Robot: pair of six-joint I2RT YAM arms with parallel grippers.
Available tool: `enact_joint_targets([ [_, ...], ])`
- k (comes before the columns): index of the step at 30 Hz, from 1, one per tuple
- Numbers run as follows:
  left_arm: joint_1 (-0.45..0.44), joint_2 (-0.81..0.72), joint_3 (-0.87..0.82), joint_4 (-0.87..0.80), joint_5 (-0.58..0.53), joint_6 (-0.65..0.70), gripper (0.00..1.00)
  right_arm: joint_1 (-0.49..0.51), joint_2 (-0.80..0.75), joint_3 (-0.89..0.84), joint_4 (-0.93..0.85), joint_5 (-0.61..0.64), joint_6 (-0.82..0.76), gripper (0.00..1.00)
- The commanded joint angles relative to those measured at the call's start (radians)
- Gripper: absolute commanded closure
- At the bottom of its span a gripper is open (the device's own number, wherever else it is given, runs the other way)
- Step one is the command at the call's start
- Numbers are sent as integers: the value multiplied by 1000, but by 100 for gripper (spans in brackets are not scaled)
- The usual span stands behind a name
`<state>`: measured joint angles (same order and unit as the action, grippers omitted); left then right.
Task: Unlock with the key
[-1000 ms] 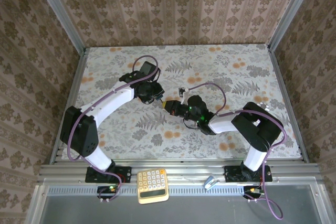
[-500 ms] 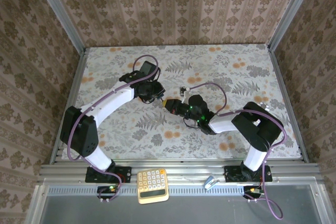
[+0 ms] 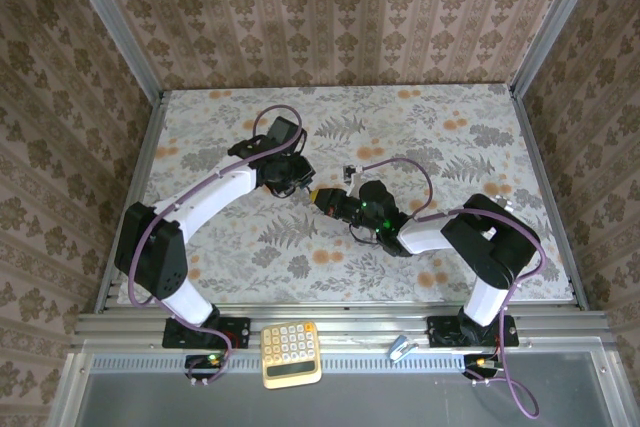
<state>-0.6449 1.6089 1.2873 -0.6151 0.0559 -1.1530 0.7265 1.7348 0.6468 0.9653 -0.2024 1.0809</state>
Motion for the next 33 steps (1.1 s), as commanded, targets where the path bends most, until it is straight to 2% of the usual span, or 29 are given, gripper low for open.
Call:
enact_joint_targets([
  [1,-22,-3,-11,-16,8,-20,69,-6,2,-1,36,80,17,100],
  [12,-32,0,-20,2,21,-30,69,-19,31,-4,119,67,68,100],
  [24,-33,-18,-40,30,47,-60,69,-22,36,-3,133,75,107,100],
  [33,-29,-18,-15,1,53,-48,70,-12,-10,10,4,112,-26,100],
])
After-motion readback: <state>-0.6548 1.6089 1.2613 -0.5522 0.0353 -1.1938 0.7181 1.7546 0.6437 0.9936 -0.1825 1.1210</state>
